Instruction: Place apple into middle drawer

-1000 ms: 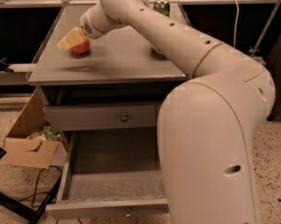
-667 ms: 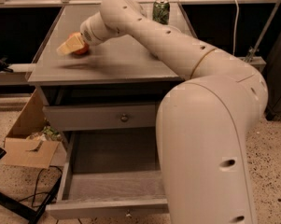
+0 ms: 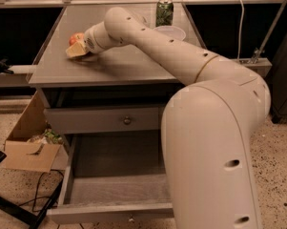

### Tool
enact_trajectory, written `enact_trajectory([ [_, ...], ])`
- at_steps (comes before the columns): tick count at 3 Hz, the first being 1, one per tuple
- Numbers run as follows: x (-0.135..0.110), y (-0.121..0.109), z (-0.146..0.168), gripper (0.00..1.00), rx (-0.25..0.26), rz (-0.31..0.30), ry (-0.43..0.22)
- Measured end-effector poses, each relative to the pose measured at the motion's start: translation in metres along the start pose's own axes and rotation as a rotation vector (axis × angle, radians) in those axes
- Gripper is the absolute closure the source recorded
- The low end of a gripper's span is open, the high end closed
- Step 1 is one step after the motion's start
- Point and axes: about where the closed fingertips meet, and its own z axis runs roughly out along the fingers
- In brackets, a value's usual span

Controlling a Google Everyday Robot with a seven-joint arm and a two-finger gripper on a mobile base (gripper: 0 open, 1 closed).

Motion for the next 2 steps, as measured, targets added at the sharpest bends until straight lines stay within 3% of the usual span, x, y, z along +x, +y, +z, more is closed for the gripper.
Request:
enact_trajectory([
  [1,0.0,0.0,0.0,0.65,0.0,0.0,0.0],
  [2,-0.001,0.0006,-0.0013,0.94,0.0,-0.005,0.002],
])
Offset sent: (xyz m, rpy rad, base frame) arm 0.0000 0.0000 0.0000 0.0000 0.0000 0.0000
